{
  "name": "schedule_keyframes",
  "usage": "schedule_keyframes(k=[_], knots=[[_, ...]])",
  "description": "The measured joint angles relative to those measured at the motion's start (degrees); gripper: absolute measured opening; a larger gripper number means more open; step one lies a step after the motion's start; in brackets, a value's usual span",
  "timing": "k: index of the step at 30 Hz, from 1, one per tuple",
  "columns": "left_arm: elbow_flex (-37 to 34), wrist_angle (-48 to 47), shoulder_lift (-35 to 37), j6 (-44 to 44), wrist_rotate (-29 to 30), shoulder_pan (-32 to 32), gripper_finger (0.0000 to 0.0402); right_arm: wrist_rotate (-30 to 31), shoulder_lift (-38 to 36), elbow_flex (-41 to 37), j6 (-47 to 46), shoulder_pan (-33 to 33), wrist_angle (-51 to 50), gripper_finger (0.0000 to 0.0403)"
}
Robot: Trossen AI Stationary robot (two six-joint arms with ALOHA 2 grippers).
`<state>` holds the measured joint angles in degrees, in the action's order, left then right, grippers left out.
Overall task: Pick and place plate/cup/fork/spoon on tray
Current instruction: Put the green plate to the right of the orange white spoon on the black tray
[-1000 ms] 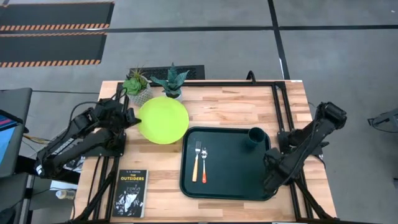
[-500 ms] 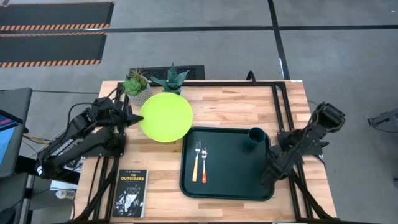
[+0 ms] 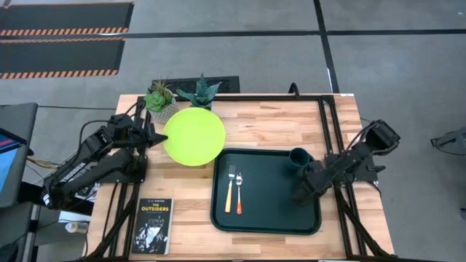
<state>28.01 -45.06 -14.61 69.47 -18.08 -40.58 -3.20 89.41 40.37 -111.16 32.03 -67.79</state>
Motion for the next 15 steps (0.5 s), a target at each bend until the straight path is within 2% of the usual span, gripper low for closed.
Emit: schedule_keyframes(k=[4, 10, 15], knots=[[0.00, -0.01, 0.00, -0.85, 0.34, 0.00, 0.0000, 0.45, 2.38, -0.10, 0.70, -2.27, 0.04, 0.0006], [0.00, 0.00, 0.00, -1.31, 0.39, 0.00, 0.0000, 2.21, 5.37, -0.08, 7.75, -5.83, 5.52, 0.0003], [0.00, 0.00, 0.00, -1.36, 0.41, 0.00, 0.0000, 2.61, 6.17, 0.05, 10.60, -8.06, 6.30, 0.0009]])
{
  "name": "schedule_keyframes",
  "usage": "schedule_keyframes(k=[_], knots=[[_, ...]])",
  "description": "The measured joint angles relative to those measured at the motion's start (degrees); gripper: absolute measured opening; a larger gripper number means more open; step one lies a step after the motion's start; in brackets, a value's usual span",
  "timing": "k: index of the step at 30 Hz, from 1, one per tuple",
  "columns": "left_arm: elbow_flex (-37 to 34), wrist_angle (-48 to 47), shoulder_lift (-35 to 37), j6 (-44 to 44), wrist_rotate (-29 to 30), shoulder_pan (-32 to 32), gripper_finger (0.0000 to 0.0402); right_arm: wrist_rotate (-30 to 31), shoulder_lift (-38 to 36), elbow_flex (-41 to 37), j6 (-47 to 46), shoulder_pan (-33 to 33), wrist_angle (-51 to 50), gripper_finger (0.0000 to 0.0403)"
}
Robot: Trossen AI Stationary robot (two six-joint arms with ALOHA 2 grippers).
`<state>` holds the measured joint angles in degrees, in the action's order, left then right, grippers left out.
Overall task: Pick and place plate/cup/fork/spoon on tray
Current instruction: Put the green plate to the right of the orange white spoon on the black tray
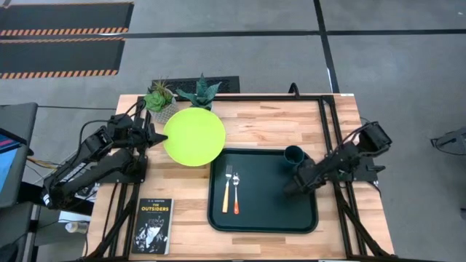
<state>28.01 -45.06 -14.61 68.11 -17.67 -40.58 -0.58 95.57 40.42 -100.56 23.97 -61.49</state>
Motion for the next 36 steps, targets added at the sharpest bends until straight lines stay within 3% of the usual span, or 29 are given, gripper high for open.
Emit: schedule_keyframes(k=[36], knots=[[0.02, 0.00, 0.02, -1.34, 3.08, 0.00, 0.0000, 7.39, -0.02, 6.41, 18.77, -8.44, 5.72, 0.0011]])
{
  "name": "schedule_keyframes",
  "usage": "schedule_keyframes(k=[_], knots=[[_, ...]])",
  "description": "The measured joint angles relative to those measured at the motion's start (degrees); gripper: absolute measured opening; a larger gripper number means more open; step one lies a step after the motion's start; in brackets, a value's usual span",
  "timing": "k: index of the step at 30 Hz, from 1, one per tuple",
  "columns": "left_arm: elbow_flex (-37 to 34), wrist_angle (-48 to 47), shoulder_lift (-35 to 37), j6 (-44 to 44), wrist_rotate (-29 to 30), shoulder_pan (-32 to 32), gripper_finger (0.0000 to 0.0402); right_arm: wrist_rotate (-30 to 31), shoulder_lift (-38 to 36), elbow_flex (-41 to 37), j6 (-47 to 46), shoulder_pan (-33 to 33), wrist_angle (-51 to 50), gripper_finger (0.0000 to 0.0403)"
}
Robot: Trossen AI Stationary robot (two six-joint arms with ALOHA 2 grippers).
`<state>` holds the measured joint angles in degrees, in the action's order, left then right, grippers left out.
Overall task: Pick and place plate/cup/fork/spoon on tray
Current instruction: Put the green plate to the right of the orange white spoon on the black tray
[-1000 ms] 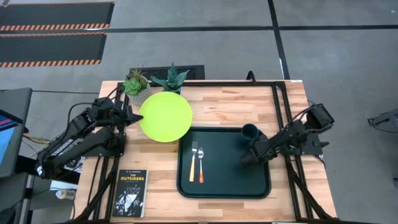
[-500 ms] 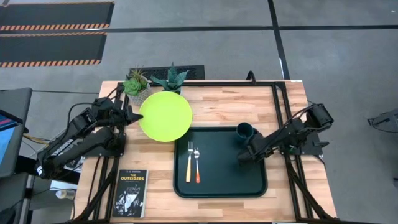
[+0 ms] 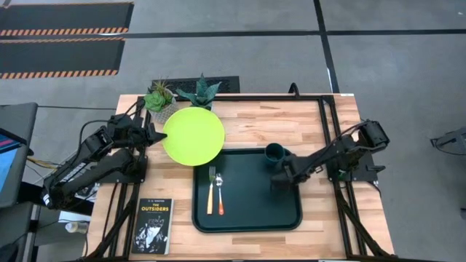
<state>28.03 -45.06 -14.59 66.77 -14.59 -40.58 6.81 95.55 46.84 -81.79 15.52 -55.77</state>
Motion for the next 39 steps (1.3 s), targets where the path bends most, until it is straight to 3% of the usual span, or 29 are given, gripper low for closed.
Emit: schedule_keyframes(k=[15, 23, 32, 39], knots=[[0.00, 0.00, -0.02, 0.97, 2.01, 0.00, 0.0000, -0.59, 0.00, 5.41, 7.31, -0.18, -2.92, 0.0014], [0.00, 4.42, -0.04, 2.10, 1.79, 0.00, 0.0000, -0.63, -1.49, 10.19, 8.62, 1.93, -13.29, 0.0015], [0.00, 16.27, -0.04, 6.24, -0.72, 1.32, 0.0000, 0.63, -15.98, 14.21, 4.30, 6.62, -22.57, 0.0015], [0.02, 16.18, -0.22, 8.81, 0.34, 7.68, 0.0000, 6.56, -30.57, 15.46, -7.66, 13.41, -22.67, 0.0012]])
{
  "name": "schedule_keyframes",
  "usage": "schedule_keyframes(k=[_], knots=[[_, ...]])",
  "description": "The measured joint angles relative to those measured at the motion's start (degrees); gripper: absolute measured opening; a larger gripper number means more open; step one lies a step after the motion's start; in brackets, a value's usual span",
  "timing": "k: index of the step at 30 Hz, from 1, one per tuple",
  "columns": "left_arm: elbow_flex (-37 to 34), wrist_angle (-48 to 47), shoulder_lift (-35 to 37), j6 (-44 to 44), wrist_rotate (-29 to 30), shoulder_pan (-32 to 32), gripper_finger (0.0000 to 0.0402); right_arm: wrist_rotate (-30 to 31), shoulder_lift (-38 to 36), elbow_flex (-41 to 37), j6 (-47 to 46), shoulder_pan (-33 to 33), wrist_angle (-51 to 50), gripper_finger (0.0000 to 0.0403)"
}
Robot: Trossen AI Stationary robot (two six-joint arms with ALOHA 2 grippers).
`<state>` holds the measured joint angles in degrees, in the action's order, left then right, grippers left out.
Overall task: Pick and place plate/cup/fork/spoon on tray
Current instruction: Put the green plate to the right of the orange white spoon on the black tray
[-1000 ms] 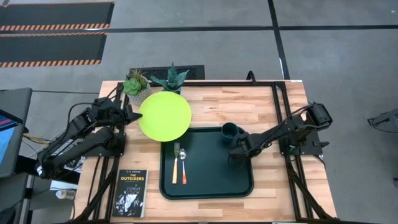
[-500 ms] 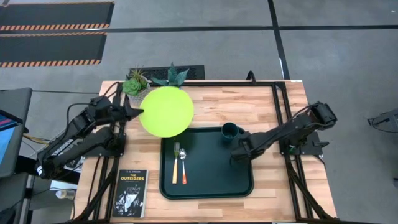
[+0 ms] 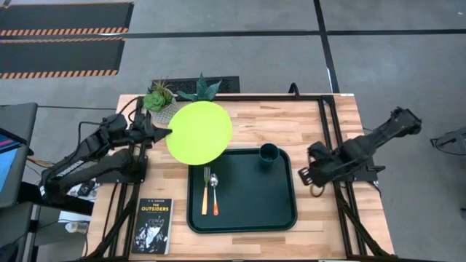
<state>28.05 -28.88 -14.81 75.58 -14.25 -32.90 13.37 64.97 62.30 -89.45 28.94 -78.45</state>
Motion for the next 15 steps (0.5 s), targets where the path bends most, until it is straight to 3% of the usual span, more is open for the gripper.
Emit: schedule_keyframes(k=[8, 15], knots=[[0.00, 5.88, -3.91, 3.77, 6.78, 11.06, 0.0000, 8.84, -6.26, 0.00, -7.38, 5.78, -0.03, 0.0012], [0.00, 17.78, -12.65, 5.07, 15.54, 21.55, 0.0000, 9.59, -4.59, 0.00, -6.32, 6.33, 0.01, 0.0012]])
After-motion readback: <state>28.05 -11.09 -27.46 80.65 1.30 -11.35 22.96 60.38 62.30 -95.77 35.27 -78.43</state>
